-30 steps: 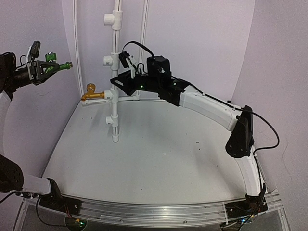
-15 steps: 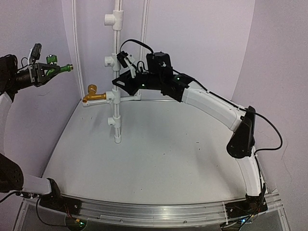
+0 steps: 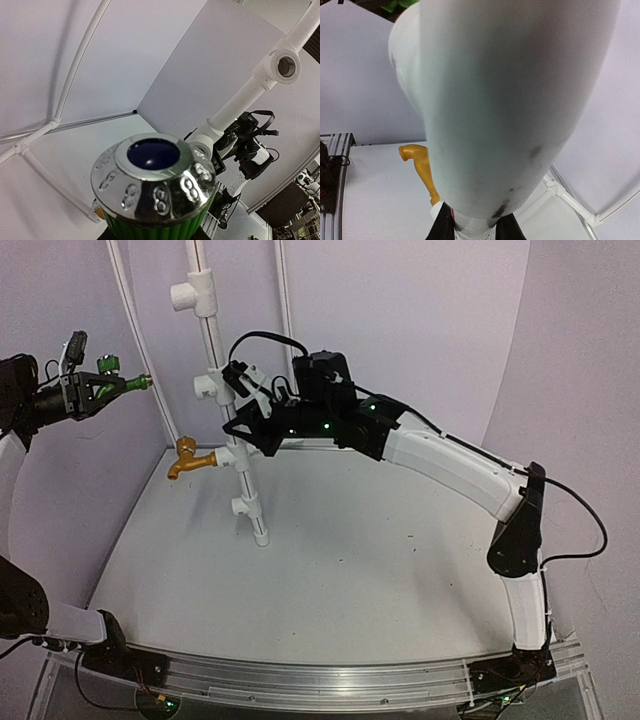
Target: Install the water faucets
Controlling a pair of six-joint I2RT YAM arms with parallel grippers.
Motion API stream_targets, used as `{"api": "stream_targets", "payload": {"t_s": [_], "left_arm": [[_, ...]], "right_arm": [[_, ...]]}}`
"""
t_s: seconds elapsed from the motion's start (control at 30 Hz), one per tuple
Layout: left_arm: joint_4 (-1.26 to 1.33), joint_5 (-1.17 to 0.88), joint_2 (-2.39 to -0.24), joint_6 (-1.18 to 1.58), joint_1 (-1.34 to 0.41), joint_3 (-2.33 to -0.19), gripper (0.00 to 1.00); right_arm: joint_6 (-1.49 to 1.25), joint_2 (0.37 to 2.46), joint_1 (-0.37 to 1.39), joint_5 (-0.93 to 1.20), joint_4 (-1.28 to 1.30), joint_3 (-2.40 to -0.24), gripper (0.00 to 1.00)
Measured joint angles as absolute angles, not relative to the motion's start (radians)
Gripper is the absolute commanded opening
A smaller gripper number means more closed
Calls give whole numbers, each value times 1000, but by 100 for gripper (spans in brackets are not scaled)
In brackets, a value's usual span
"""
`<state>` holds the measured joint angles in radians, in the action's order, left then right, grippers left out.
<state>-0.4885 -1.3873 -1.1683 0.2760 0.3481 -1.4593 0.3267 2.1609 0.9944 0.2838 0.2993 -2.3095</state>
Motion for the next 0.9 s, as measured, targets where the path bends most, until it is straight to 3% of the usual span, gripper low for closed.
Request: {"api": "stream_targets", "payload": {"t_s": [0.23,0.9], "left_arm": [[-489,-1409,-1176,259,348,-1459,0],[-489,-1420,-1219,256,347,-1460,0]], "right_arm": [[340,2037,966,311,327,-2159,0],[232,1951,884,320,326,-2065,0]]}}
